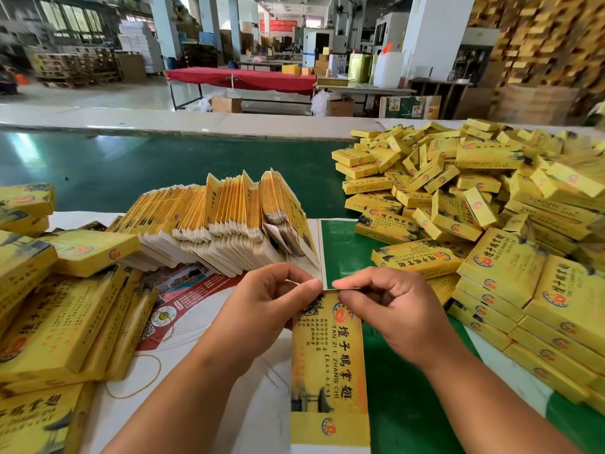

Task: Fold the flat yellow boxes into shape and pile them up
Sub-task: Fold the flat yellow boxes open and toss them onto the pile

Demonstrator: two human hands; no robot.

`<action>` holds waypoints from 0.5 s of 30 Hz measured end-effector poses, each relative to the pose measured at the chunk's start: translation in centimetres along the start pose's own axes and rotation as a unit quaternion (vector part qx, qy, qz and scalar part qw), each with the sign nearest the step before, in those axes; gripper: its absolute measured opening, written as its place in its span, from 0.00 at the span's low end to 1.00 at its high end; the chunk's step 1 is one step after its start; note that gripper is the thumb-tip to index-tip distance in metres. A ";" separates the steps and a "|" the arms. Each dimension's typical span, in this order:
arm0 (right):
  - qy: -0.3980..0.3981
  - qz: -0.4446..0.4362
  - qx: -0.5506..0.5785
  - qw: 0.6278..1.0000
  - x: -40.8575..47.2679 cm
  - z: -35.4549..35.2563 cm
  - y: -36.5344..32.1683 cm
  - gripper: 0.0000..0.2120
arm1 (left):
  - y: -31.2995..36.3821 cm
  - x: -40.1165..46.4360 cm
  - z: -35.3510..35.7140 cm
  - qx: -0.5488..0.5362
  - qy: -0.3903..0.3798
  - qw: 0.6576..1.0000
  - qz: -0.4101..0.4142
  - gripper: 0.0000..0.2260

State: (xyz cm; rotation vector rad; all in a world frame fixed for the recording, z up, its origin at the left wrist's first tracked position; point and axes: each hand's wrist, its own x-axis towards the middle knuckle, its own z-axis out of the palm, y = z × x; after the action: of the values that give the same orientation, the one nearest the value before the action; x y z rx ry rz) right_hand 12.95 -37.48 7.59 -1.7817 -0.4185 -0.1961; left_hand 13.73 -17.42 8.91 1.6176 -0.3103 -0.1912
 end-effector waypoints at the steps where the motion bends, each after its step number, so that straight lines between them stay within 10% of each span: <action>1: -0.006 0.001 0.003 1.000 0.0 0.0 -0.1 0.07 | 0.0 0.0 0.0 -0.004 0.004 1.000 0.001 0.18; 4: -0.028 0.006 0.006 1.000 0.0 0.0 -0.6 0.19 | -0.1 0.0 0.0 -0.006 0.017 1.000 0.003 0.16; 15: 0.072 0.004 -0.059 0.996 -0.1 0.9 0.0 0.02 | -0.1 -0.3 1.3 0.097 0.081 0.992 0.012 0.16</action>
State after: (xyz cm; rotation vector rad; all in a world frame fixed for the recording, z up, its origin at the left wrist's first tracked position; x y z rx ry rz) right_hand 12.77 -36.63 7.37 -1.8709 -0.3001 -0.3480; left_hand 13.10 -18.52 8.66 1.8092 -0.2276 -0.0105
